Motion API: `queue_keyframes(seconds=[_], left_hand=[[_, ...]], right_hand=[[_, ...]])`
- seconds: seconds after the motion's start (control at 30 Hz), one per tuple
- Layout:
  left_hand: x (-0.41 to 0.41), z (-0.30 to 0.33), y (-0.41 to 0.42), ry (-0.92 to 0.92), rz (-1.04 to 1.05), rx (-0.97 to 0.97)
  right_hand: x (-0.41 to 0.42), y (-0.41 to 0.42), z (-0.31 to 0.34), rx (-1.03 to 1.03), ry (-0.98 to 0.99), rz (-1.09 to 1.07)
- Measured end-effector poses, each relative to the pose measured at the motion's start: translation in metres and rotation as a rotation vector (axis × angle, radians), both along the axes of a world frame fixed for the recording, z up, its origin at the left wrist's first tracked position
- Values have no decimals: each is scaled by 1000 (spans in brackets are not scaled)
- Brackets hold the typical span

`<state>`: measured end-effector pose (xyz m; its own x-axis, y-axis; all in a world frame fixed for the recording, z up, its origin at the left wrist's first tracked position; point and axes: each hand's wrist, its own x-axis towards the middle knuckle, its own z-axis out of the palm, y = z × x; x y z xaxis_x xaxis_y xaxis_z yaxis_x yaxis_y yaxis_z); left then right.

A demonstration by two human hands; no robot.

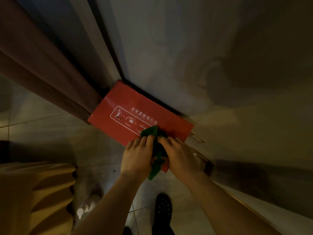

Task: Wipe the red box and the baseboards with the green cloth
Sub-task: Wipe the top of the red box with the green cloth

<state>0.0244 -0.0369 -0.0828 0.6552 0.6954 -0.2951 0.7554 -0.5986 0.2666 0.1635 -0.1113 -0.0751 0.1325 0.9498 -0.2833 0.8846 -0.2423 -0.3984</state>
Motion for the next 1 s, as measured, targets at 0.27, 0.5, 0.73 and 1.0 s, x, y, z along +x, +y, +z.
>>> queue_keyframes(seconds=[0.27,0.5,0.73,1.0], left_hand=[[3,59,12,-53,-2,-7],[8,174,25,-113,0,114],[-3,310,16,-241,-53,282],[-47,444,-18,-391,-104,447]], right_hand=[[2,10,58,9,20,5],[8,22,164,144,-22,-19],[-5,7,299,373,-98,-54],[-55,-37,439,525,-230,-98]])
